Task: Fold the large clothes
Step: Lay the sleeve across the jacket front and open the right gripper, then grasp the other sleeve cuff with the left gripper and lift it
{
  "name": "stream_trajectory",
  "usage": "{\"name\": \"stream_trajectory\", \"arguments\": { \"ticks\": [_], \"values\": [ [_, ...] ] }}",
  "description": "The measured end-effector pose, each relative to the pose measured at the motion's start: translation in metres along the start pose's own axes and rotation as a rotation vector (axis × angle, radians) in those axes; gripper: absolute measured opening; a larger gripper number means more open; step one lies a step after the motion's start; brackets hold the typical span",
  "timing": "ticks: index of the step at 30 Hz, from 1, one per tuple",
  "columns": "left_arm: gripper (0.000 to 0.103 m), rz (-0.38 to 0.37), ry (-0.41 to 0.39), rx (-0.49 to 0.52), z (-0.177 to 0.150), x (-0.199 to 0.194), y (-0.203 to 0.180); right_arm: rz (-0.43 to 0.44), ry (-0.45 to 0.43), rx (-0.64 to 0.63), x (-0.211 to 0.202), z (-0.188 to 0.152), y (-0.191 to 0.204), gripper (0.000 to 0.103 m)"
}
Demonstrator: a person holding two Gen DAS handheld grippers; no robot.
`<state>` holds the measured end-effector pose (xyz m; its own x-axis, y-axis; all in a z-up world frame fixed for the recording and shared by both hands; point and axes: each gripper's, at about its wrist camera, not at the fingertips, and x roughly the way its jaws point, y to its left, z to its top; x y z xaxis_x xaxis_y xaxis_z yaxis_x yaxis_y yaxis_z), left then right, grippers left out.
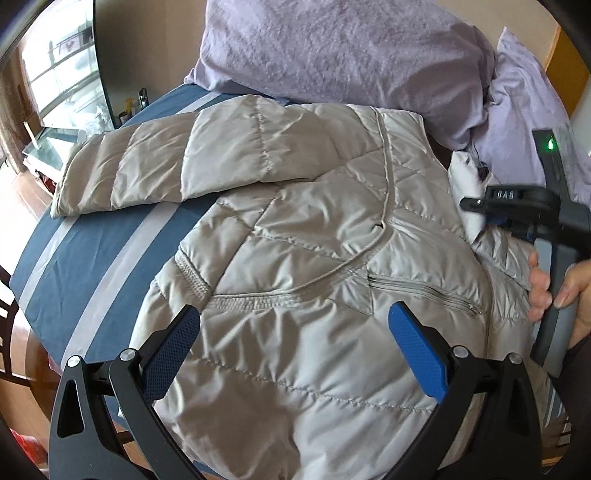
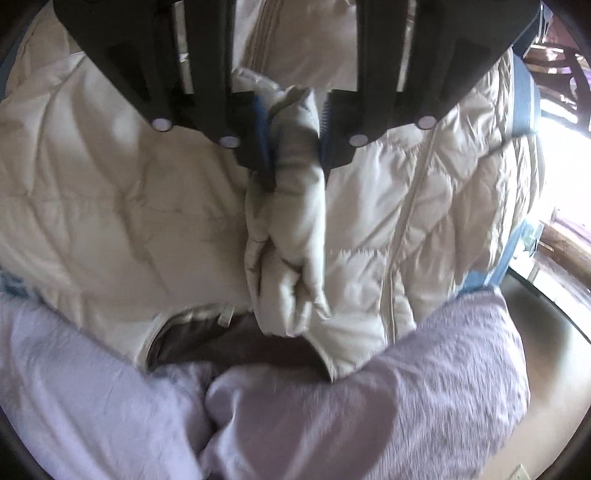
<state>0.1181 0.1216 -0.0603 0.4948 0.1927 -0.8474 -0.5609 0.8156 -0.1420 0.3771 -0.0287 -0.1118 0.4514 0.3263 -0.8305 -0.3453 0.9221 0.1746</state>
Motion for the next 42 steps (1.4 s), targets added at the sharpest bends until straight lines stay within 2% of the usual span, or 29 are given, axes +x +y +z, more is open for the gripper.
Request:
{"name": "stream_trajectory", "arguments": {
  "ticks": [3, 6, 10, 13, 16, 18, 23, 29, 36, 42],
  "values": [
    [0.102, -0.010, 0.006, -0.008, 0.002, 0.002, 0.005, 0.042, -0.015, 0.002, -0.008, 0.000, 0.001, 0.048],
    [0.102, -0.027, 0.016, -0.018, 0.006, 0.004, 0.008, 0.068, -0.098, 0.013, -0.034, 0.005, -0.005, 0.051],
    [0.102, -0.044, 0.011, -0.027, 0.010, 0.005, 0.013, 0.001, -0.186, 0.071, -0.049, 0.013, -0.022, 0.057],
    [0.102, -0.041, 0.001, -0.033, 0.014, 0.006, 0.018, -0.070, -0.149, 0.101, -0.036, 0.012, -0.035, 0.059],
    [0.102, -0.035, -0.006, -0.048, 0.019, 0.007, 0.026, -0.088, -0.099, 0.084, -0.019, 0.008, -0.030, 0.068],
    [0.102, -0.028, -0.011, -0.059, 0.022, 0.007, 0.033, -0.100, -0.091, 0.062, -0.011, 0.004, -0.023, 0.078],
    [0.102, 0.002, -0.029, -0.098, 0.034, 0.009, 0.057, -0.176, -0.052, -0.003, 0.020, -0.004, -0.005, 0.089],
    [0.102, 0.091, -0.038, -0.169, 0.047, 0.015, 0.096, -0.239, -0.076, -0.046, 0.039, -0.011, 0.005, 0.095],
    [0.102, 0.212, -0.067, -0.289, 0.066, 0.020, 0.164, -0.249, -0.108, -0.072, 0.038, -0.011, 0.006, 0.096],
    [0.102, 0.319, -0.057, -0.365, 0.082, 0.034, 0.221, -0.257, -0.123, -0.085, 0.042, -0.020, 0.009, 0.096]
  ]
}}
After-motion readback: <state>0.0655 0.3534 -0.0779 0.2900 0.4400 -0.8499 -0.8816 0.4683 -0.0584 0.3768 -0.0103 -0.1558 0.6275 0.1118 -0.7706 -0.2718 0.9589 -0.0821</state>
